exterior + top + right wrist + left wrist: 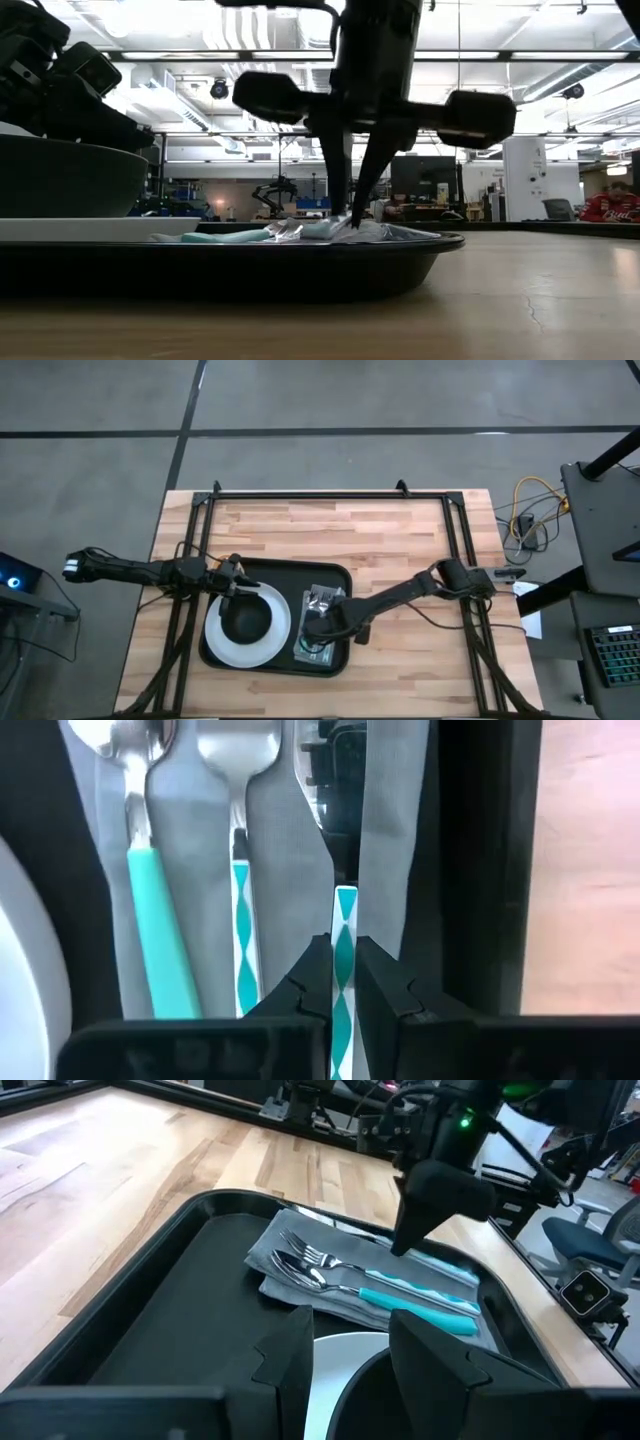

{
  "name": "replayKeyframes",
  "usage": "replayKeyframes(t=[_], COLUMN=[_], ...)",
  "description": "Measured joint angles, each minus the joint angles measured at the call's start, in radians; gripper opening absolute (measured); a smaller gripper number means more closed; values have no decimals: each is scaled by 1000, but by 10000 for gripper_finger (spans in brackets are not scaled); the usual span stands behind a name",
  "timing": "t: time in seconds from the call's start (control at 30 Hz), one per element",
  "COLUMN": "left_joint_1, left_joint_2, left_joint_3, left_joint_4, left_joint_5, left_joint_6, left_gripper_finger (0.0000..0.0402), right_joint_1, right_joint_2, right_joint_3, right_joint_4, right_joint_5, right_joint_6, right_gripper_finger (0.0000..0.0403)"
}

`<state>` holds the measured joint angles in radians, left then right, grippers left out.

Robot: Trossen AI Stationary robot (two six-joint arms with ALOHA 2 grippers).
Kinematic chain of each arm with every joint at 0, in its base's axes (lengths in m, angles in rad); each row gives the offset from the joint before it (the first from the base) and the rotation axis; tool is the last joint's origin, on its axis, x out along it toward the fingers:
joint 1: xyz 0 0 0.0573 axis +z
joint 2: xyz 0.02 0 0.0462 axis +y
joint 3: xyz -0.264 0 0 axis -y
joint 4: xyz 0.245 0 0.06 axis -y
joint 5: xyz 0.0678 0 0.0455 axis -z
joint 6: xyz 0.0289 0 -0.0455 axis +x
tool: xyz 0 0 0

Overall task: Set up tray
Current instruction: Put the white knife on the gray napkin

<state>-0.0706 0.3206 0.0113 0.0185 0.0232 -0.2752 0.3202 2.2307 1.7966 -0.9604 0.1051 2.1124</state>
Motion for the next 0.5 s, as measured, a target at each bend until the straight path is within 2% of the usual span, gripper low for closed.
replayKeyframes(t=[0.5], left_joint_1=[0], left_joint_2=[0], left_joint_3=[0], left_joint_4=[0], left_joint_5=[0], left_joint_6=[0], left_gripper_finger=[115], right_joint_1=[-5], right_joint_2=[66], right_joint_3=[0], right_joint_4=[28], right_joint_5=[-26], right_joint_6=[2], right_gripper_finger=[13])
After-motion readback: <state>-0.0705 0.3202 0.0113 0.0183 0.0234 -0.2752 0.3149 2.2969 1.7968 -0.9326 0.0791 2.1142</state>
